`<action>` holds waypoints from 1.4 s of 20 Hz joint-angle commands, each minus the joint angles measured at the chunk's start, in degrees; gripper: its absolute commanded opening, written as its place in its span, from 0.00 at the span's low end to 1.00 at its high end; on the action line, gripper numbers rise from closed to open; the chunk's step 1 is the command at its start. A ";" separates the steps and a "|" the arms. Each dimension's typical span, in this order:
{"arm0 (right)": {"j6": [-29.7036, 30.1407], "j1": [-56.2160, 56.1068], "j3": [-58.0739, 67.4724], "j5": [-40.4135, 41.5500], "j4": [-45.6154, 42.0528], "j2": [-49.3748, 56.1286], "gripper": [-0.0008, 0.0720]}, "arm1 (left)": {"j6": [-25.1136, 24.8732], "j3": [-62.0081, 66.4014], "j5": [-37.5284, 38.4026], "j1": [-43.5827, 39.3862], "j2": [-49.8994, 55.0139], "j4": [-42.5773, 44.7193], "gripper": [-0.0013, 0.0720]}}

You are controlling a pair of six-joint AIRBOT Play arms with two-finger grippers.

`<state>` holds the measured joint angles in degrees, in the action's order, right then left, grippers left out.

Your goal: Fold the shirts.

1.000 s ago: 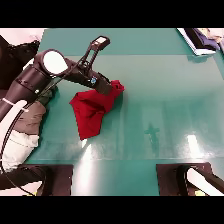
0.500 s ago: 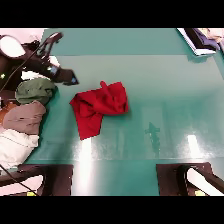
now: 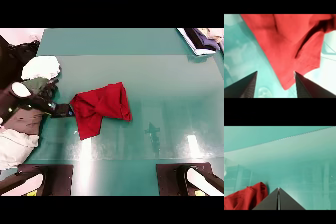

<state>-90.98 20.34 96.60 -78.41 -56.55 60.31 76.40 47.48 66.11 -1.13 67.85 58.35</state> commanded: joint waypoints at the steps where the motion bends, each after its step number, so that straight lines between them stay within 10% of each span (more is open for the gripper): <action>1: -0.02 -0.02 0.00 -0.04 0.00 0.04 0.03 | -0.33 -6.34 -7.65 -3.32 -0.61 -1.81 0.77; 17: -0.02 -0.02 0.00 -2.45 0.02 0.04 0.03 | 5.73 -6.34 -14.58 -8.13 3.45 -1.03 0.77; 18: -0.02 0.00 0.00 -2.62 0.02 0.02 0.03 | 5.73 -6.29 -15.45 -8.13 3.43 -1.90 0.74; 22: 0.00 -2.29 -0.11 -2.89 -0.07 0.09 0.03 | 5.42 -5.64 -17.94 -8.13 3.26 -3.19 0.05; 28: 0.02 -21.84 -13.57 6.67 -0.61 0.81 0.04 | 2.60 5.09 -8.41 -8.13 2.62 0.79 0.05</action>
<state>-90.98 6.76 89.30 -77.45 -57.01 60.60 80.03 48.01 53.34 -9.30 71.00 57.12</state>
